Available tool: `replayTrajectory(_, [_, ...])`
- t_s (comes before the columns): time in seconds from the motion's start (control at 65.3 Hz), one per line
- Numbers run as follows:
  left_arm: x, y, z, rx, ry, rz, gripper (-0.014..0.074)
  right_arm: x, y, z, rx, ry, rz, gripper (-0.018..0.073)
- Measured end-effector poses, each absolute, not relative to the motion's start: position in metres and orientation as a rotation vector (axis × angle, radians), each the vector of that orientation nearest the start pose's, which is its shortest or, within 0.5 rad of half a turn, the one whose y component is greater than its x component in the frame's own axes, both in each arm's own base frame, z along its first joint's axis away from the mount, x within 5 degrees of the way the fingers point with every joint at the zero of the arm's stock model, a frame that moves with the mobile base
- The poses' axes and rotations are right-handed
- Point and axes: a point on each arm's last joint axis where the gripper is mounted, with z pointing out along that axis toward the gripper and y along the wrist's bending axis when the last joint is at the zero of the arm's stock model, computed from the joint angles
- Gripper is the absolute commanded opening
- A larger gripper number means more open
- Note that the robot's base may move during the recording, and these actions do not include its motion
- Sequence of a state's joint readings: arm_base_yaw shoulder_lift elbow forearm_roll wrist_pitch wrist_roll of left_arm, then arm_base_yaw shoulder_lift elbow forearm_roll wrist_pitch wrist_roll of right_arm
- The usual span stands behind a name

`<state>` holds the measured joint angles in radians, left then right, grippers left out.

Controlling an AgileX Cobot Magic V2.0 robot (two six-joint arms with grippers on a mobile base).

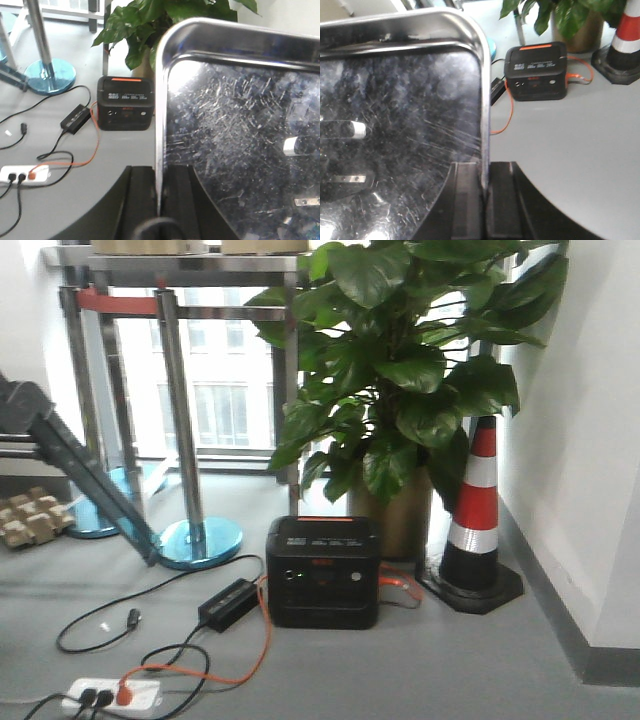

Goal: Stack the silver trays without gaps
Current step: 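Hold the silver tray in both grippers while the base drives to the other rack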

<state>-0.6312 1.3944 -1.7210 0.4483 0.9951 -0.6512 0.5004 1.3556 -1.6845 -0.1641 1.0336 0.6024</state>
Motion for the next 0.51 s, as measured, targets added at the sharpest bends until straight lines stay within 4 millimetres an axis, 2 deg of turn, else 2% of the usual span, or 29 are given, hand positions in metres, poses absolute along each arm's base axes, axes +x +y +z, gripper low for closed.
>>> replayTrajectory(0.505, [0.2475,-0.1394,0.4858,0.023,2.070,-0.234,-0.0017,0.2444,0.1192,0.4767,0.100,2.206,0.425,-0.0078])
